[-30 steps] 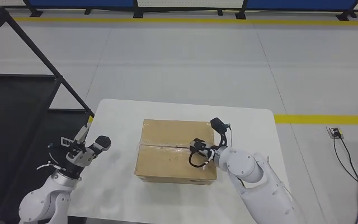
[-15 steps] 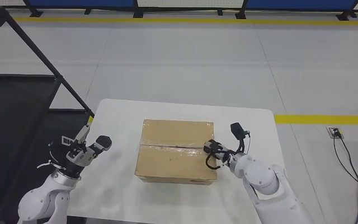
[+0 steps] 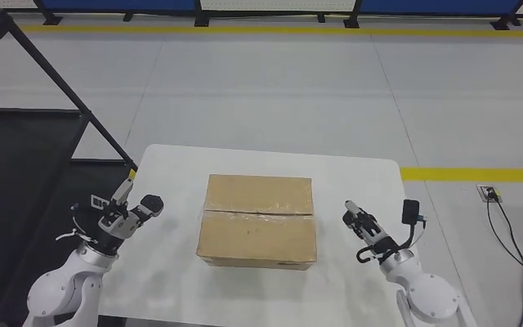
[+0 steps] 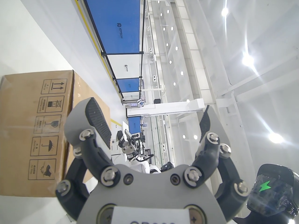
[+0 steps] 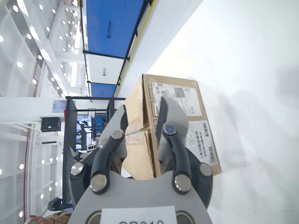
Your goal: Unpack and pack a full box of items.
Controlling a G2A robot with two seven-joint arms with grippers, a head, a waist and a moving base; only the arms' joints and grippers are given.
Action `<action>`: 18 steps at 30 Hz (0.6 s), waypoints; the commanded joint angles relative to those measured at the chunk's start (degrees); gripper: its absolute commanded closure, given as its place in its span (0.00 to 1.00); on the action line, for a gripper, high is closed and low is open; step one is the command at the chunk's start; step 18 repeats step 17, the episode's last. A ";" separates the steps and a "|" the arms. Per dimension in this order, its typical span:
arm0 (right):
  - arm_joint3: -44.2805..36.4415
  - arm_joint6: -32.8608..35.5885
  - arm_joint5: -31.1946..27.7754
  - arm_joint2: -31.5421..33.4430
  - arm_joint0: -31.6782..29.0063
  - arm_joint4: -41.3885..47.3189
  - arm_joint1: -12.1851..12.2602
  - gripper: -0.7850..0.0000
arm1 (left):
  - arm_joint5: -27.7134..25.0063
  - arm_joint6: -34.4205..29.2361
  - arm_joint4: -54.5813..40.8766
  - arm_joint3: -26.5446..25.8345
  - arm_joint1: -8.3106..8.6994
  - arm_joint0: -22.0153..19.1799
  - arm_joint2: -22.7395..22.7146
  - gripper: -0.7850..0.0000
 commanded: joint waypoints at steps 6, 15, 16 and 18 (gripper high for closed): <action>0.00 0.15 1.50 -0.17 0.19 -0.17 0.00 0.16 | 0.03 1.07 0.06 0.13 -0.03 -0.11 0.12 0.00; 0.00 0.15 1.45 -0.16 0.18 -0.17 -0.01 0.00 | 0.03 1.03 0.05 0.12 -0.03 -0.11 0.11 0.00; 0.00 0.15 1.45 -0.16 0.18 -0.17 -0.01 0.00 | 0.03 1.03 0.05 0.12 -0.03 -0.11 0.11 0.00; 0.00 0.15 1.45 -0.16 0.18 -0.17 0.00 0.00 | 0.03 1.03 0.05 0.12 -0.03 -0.11 0.11 0.00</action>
